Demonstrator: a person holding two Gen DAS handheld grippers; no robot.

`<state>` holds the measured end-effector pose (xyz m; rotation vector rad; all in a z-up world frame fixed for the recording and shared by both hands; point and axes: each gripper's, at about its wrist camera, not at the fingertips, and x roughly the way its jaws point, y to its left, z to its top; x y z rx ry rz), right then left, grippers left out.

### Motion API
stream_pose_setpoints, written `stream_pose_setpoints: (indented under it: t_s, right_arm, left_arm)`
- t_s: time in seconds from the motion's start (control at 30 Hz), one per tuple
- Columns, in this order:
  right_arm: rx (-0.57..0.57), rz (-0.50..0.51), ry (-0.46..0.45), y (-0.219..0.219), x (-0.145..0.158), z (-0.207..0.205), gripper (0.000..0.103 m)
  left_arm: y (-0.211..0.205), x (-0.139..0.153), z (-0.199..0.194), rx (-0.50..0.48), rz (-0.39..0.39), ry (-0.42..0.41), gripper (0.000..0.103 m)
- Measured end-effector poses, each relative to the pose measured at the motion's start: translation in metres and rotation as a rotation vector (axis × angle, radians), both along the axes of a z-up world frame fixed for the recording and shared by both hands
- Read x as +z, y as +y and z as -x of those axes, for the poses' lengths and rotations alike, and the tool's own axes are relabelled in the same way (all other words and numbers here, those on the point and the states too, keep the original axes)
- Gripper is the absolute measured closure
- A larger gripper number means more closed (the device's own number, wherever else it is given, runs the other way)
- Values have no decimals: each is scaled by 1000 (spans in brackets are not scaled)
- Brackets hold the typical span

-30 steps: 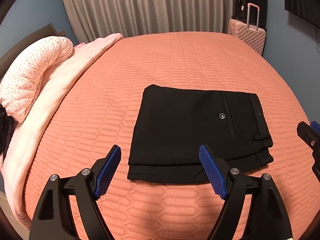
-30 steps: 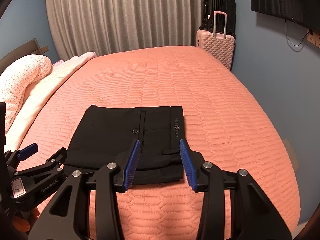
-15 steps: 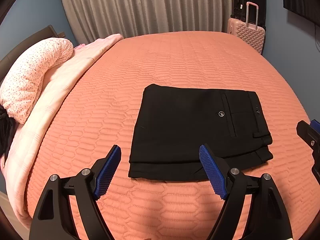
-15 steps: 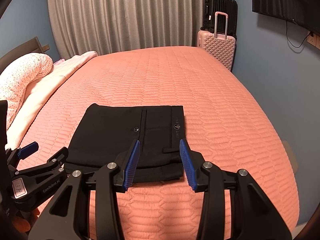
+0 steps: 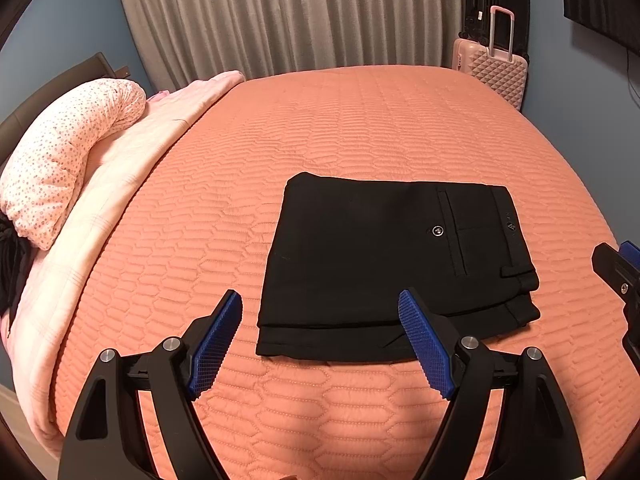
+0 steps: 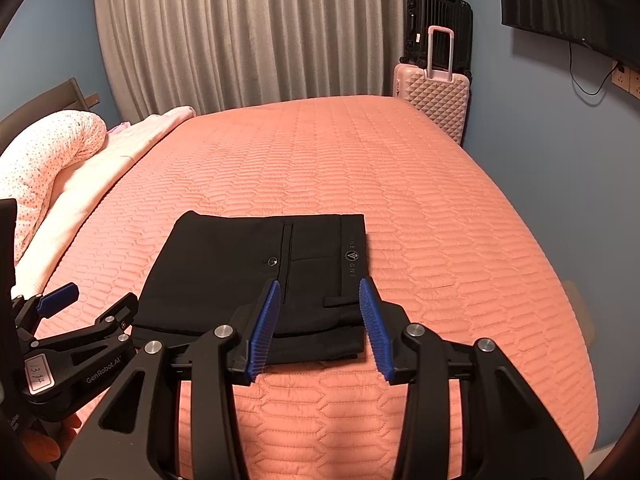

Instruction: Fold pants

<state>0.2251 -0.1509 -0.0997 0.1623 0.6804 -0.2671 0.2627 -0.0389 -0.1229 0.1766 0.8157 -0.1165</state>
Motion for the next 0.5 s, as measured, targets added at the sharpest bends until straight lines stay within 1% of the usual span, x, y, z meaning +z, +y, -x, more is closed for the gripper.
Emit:
stream_pose_setpoints:
  t_s: [0.27, 0.5]
  right_arm:
    - [-9, -12, 13, -5, -7, -6, 62]
    - [3, -8, 15, -2, -7, -9, 62]
  left_arm:
    - [3, -6, -9, -10, 11, 18, 25]
    - [1, -9, -10, -14, 4, 22, 25]
